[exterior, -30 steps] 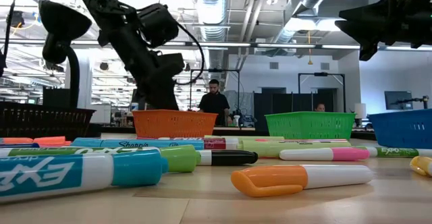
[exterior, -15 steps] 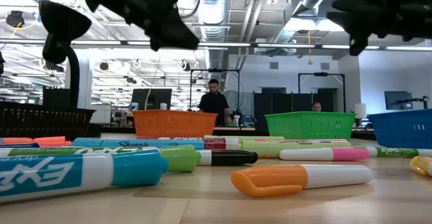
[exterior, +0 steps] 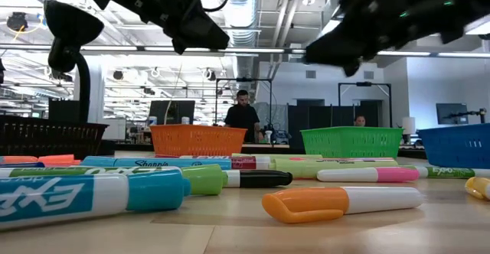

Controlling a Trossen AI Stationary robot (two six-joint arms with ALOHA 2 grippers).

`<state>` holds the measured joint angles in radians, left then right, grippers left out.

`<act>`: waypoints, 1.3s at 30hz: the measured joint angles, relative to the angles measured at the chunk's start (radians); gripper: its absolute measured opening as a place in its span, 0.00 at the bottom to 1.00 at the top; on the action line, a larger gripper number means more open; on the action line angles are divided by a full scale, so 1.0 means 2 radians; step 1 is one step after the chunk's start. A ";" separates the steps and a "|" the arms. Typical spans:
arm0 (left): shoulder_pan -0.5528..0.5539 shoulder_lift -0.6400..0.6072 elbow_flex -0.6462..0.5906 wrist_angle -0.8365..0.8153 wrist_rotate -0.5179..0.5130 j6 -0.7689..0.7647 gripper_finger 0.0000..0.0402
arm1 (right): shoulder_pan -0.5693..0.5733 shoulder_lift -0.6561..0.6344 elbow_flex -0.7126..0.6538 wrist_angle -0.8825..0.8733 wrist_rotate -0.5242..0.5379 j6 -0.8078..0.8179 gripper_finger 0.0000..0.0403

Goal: Pick & Place Markers
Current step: Put the top light green highlighter pen into the orange bin

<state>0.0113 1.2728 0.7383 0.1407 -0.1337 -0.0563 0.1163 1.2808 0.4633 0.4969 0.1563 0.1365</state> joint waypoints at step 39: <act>0.007 0.000 -0.017 0.007 0.000 0.000 0.28 | -0.017 0.275 0.203 -0.246 -0.106 -0.084 0.13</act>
<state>0.0257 1.2724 0.7044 0.1555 -0.1333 -0.0570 0.0826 1.8300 0.8701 0.0051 -0.0556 -0.0308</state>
